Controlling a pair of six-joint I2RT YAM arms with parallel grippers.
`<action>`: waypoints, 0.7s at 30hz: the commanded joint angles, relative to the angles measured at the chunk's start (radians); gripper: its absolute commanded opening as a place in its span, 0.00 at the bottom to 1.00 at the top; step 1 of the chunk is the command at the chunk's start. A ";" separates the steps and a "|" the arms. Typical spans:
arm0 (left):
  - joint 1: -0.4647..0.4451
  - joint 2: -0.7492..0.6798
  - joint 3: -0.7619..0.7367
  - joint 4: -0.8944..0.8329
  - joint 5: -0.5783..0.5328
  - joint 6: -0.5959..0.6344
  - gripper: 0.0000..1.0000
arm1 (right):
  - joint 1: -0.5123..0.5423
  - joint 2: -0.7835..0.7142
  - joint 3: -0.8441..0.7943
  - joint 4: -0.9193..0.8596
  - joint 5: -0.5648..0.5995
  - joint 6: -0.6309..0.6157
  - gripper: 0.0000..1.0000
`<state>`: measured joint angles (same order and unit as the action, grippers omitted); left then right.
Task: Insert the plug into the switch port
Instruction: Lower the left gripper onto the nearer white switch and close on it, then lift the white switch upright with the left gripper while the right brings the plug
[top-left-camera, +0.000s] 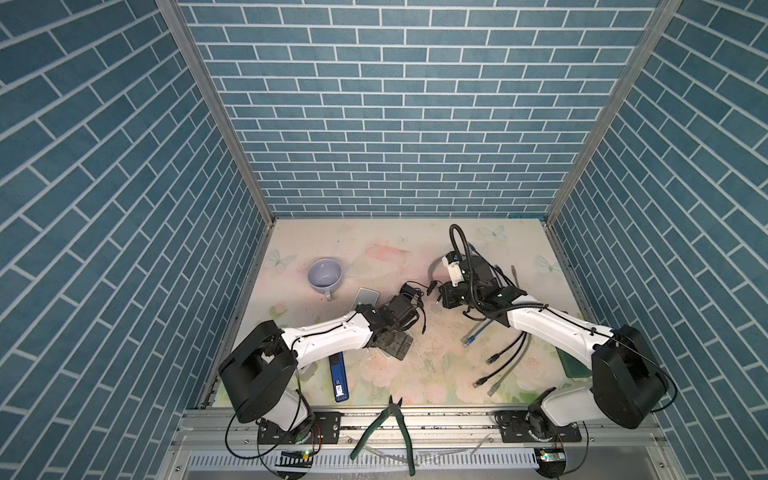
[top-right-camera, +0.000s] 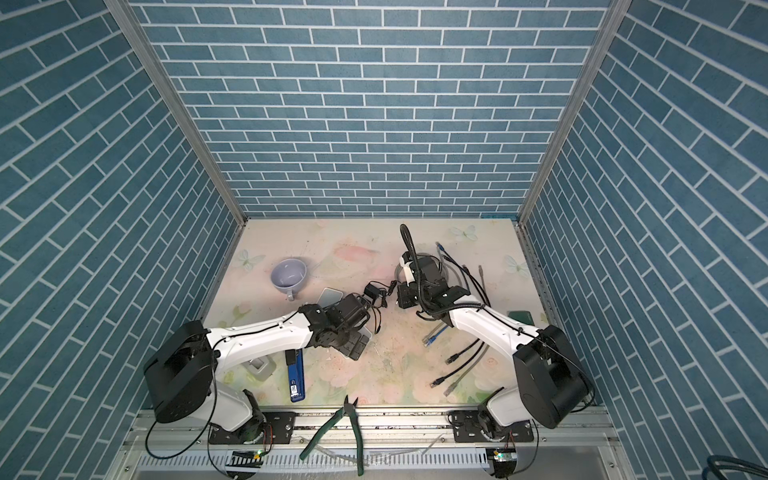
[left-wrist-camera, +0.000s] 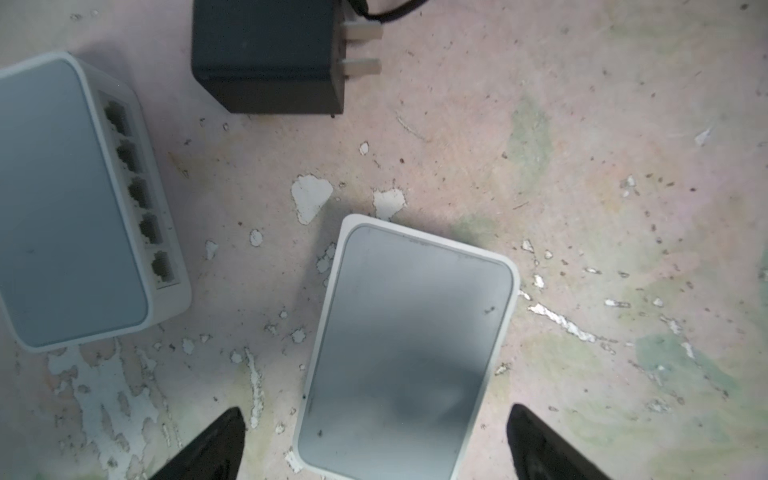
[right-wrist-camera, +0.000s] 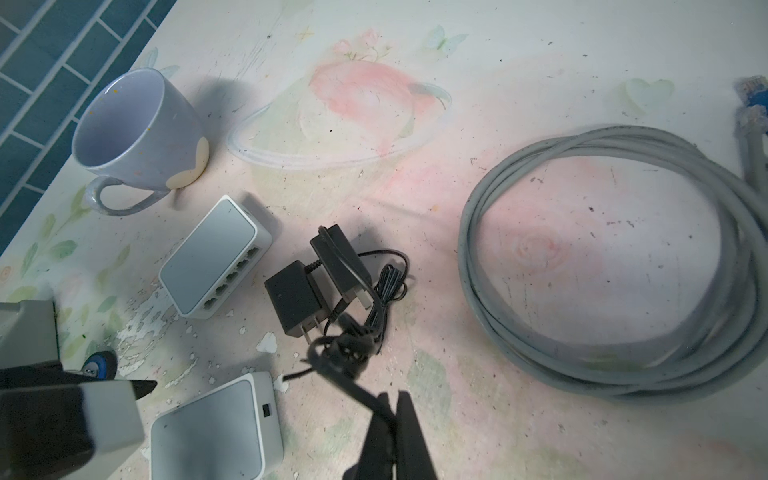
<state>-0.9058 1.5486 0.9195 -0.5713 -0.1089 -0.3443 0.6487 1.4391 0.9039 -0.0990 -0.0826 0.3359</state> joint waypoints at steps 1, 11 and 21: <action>-0.005 0.039 0.035 -0.036 0.011 -0.007 0.99 | -0.005 -0.013 0.023 -0.024 0.002 0.019 0.00; -0.008 0.120 0.056 -0.032 0.030 -0.004 0.94 | -0.009 -0.011 0.022 -0.018 -0.037 0.028 0.00; -0.010 0.185 0.050 0.003 0.048 -0.006 0.71 | -0.011 -0.009 0.024 -0.014 -0.067 0.038 0.00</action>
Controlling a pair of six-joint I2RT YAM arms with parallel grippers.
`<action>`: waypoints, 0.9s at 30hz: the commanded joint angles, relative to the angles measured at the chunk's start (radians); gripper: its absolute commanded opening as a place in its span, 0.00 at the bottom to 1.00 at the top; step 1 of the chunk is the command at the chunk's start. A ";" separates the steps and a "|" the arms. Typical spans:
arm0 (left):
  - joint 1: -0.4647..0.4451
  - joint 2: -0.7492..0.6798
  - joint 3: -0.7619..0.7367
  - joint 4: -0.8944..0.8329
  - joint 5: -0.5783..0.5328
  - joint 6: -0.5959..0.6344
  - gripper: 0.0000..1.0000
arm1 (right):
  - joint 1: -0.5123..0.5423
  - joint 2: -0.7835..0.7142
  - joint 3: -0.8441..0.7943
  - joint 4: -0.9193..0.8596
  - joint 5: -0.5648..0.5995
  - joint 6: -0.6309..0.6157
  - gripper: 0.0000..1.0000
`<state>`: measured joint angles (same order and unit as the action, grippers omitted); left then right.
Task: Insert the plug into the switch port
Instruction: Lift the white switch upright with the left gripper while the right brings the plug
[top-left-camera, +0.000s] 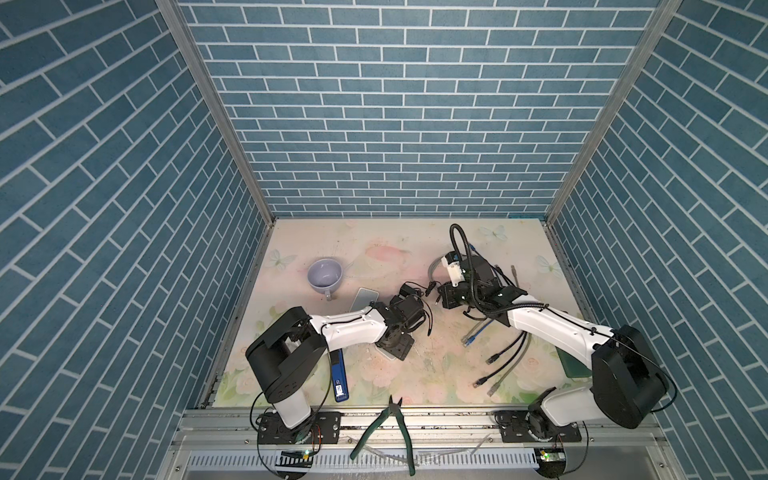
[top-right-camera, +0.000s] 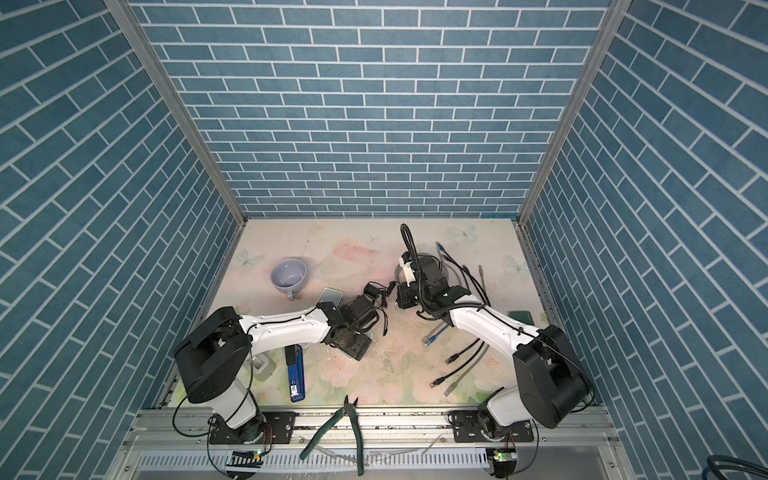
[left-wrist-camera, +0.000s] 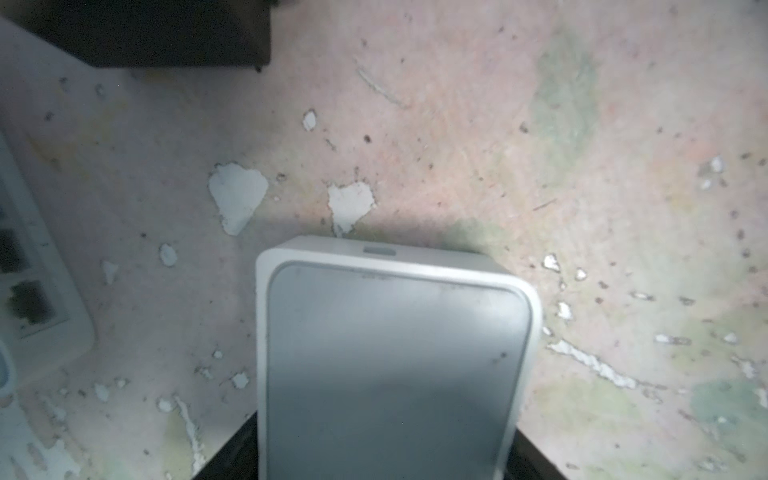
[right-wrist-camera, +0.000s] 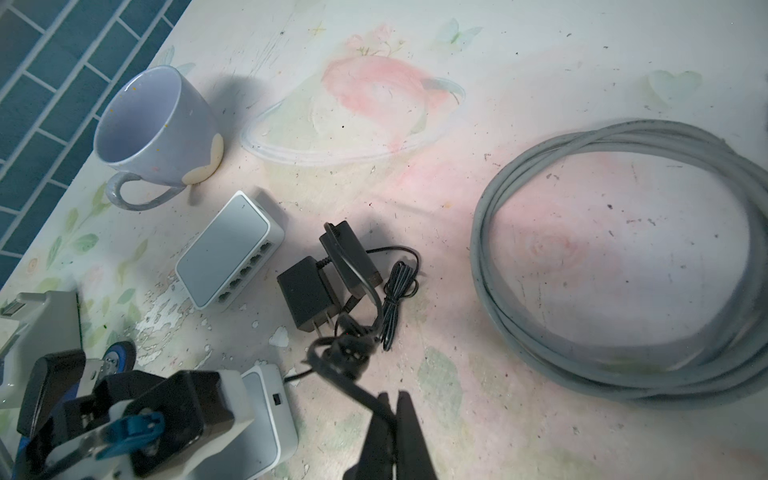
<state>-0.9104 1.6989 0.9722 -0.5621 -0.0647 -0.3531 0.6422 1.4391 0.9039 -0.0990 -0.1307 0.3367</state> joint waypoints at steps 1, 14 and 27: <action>-0.005 0.033 -0.004 -0.001 0.005 0.003 0.68 | -0.004 -0.009 0.024 -0.014 -0.021 0.038 0.00; -0.039 -0.184 -0.160 0.273 -0.091 0.037 0.43 | -0.007 -0.022 0.018 0.032 -0.086 0.084 0.00; -0.052 -0.353 -0.394 0.823 -0.001 0.222 0.44 | -0.007 -0.067 -0.020 0.116 -0.139 0.066 0.00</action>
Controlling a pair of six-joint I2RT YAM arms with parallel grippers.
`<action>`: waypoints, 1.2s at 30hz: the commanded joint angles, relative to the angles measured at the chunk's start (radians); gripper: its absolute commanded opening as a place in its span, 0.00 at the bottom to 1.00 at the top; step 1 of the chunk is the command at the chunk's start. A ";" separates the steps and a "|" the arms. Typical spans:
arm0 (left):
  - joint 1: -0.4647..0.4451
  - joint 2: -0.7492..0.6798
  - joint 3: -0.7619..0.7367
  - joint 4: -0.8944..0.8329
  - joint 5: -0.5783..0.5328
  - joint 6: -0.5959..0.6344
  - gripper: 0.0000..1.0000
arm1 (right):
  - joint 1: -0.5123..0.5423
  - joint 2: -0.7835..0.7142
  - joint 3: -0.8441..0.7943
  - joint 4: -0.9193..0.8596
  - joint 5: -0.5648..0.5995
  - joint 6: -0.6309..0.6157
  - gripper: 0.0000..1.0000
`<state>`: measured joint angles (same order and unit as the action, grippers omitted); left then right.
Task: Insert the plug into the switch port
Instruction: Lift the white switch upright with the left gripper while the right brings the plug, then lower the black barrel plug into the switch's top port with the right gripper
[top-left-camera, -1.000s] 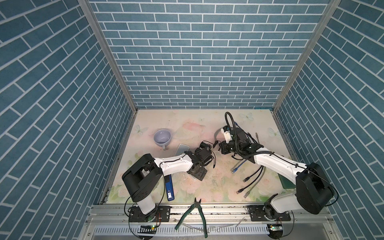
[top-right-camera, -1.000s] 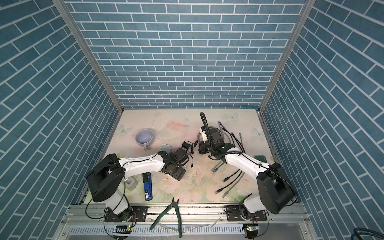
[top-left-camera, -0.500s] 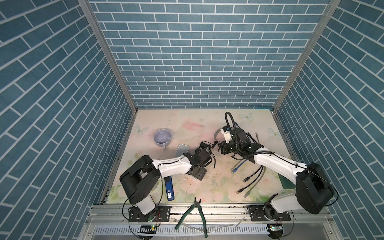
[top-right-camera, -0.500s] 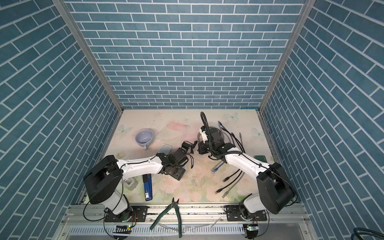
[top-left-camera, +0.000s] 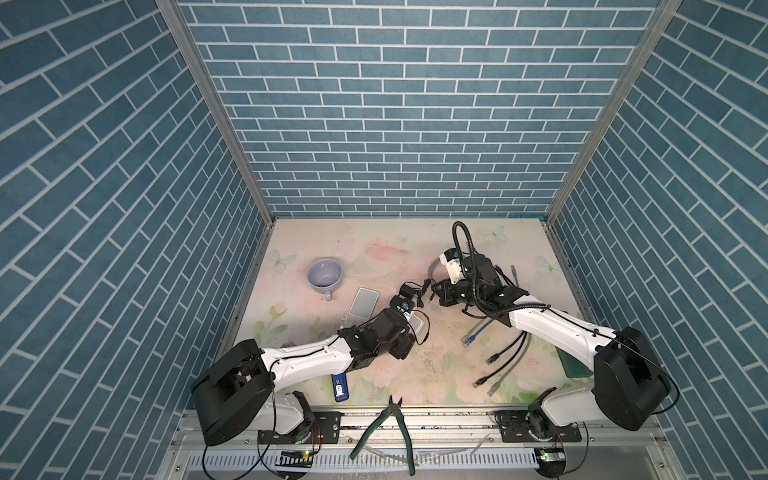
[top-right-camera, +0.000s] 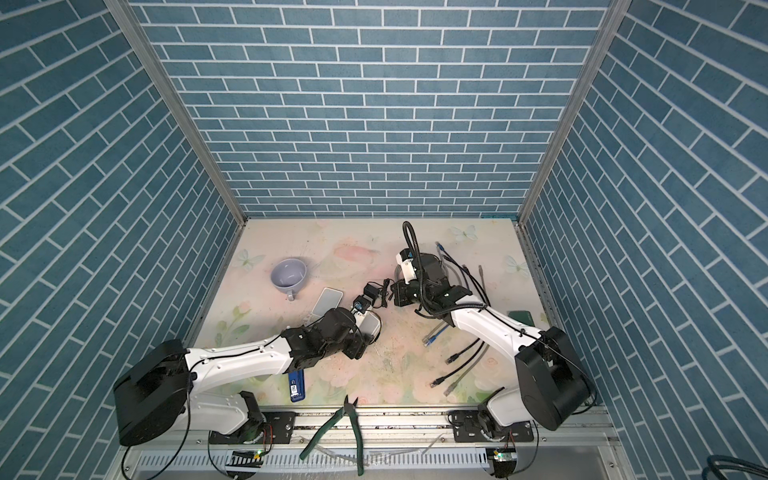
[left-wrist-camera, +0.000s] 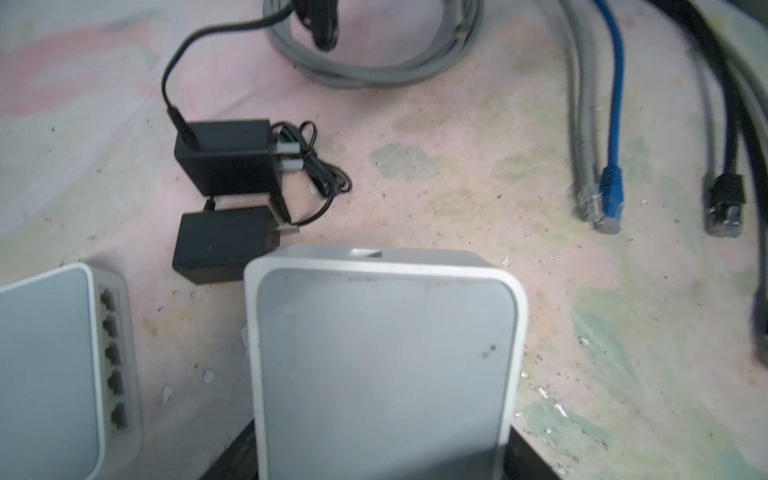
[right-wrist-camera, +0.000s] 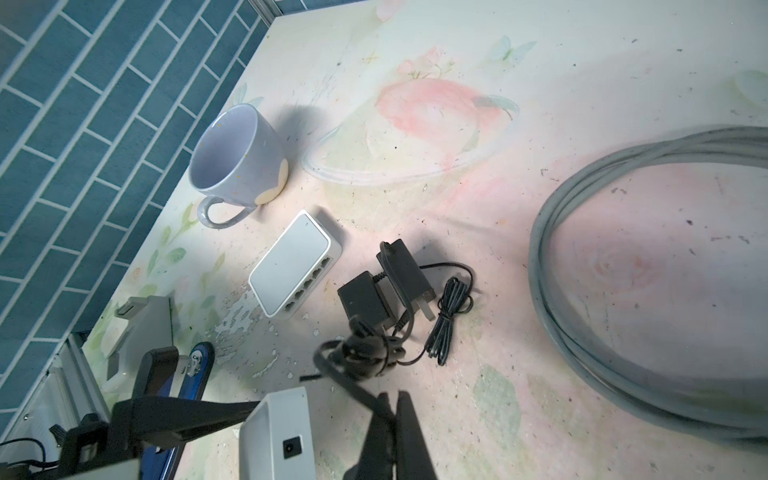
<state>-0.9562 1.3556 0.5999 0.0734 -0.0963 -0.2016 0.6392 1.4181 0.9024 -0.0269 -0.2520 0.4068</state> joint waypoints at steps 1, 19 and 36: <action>-0.007 -0.002 -0.032 0.227 0.047 0.089 0.44 | -0.004 -0.057 -0.025 0.050 -0.015 -0.014 0.00; -0.023 0.126 -0.207 0.826 0.160 0.353 0.47 | -0.001 -0.225 -0.156 0.107 0.024 -0.187 0.00; -0.026 0.209 -0.198 0.944 0.141 0.342 0.48 | 0.005 -0.328 -0.264 0.173 -0.016 -0.225 0.00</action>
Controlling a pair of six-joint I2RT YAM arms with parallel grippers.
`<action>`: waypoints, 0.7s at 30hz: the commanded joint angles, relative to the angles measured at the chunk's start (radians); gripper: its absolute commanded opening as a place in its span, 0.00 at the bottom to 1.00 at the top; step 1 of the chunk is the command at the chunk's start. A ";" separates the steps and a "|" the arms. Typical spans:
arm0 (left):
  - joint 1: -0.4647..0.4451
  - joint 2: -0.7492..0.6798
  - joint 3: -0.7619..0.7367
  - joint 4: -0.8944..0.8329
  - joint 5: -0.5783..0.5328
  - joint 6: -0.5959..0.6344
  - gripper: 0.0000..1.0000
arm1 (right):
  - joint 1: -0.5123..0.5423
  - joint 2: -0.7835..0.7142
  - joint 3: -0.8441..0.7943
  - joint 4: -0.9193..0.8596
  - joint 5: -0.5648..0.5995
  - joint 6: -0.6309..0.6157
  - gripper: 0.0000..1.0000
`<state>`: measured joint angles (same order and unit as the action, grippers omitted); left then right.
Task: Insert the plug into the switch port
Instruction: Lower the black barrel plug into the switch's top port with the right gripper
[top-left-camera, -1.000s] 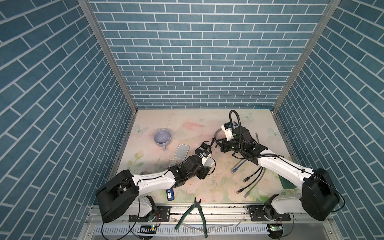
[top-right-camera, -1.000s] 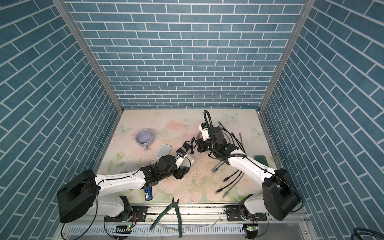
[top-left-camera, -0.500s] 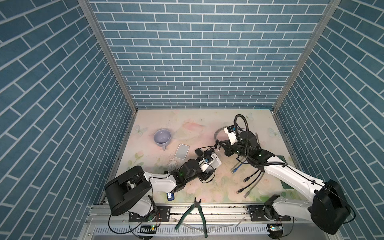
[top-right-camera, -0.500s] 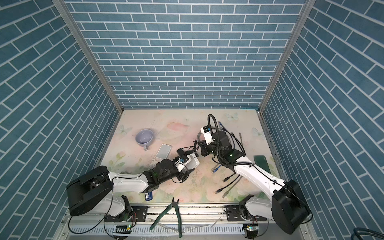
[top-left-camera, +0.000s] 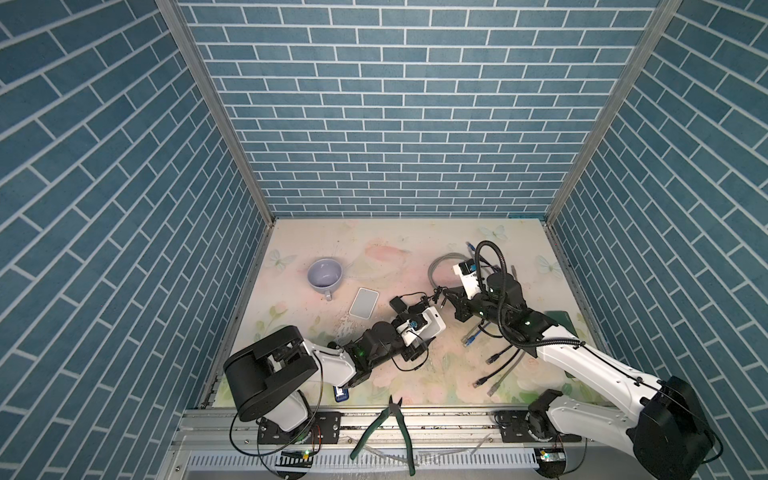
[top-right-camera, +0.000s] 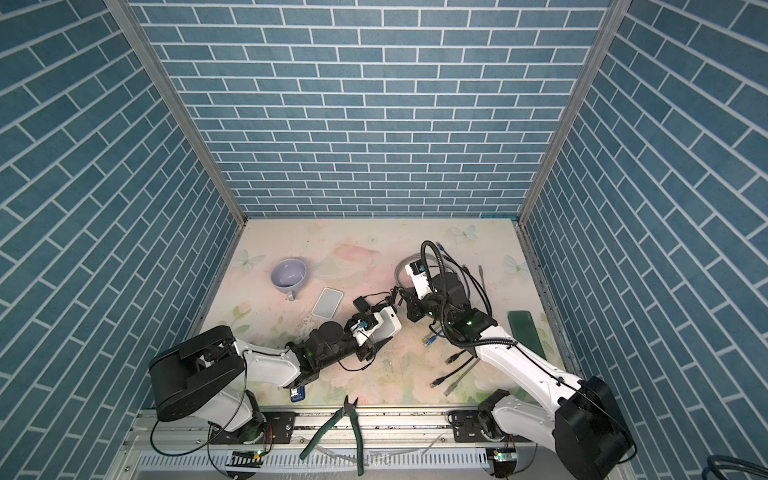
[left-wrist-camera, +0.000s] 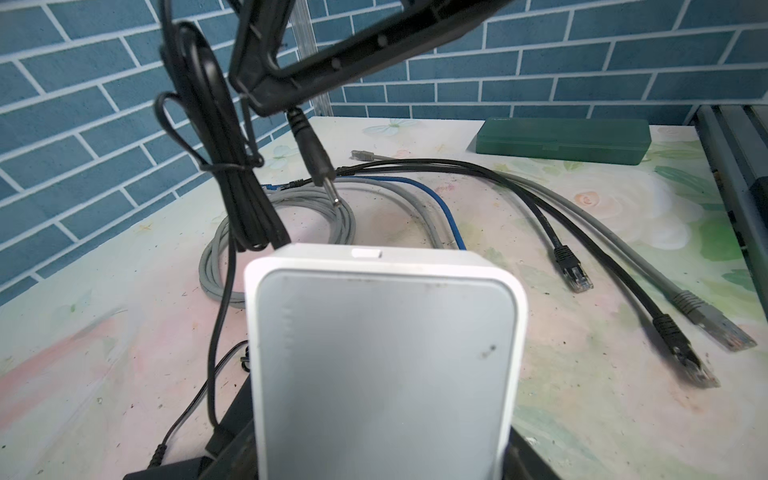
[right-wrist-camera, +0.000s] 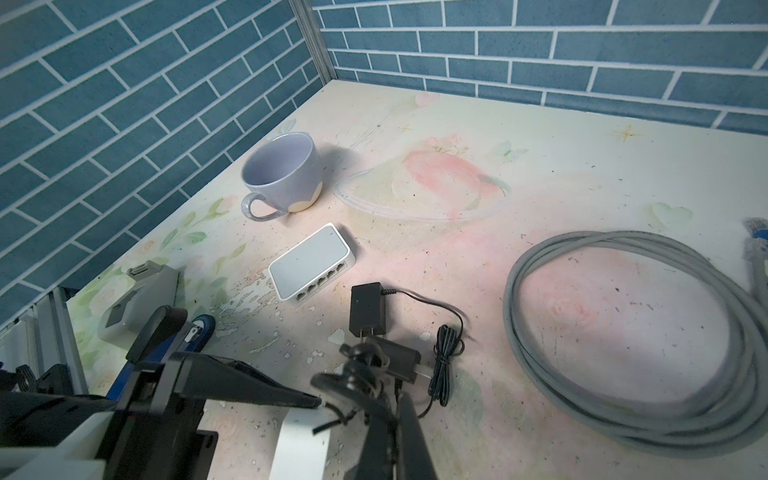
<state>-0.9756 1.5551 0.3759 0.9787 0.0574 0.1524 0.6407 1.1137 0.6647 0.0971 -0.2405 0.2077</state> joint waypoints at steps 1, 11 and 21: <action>-0.008 0.010 0.029 0.032 -0.017 -0.017 0.48 | 0.003 -0.025 -0.029 0.054 -0.036 -0.025 0.00; -0.006 0.034 0.078 -0.006 -0.013 -0.056 0.47 | 0.006 -0.028 -0.041 0.061 -0.082 -0.027 0.00; -0.008 0.018 0.087 -0.019 -0.008 -0.101 0.47 | 0.008 -0.009 -0.048 0.079 -0.073 -0.024 0.00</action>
<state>-0.9779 1.5833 0.4358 0.9478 0.0467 0.0818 0.6434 1.1069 0.6346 0.1425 -0.2974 0.2031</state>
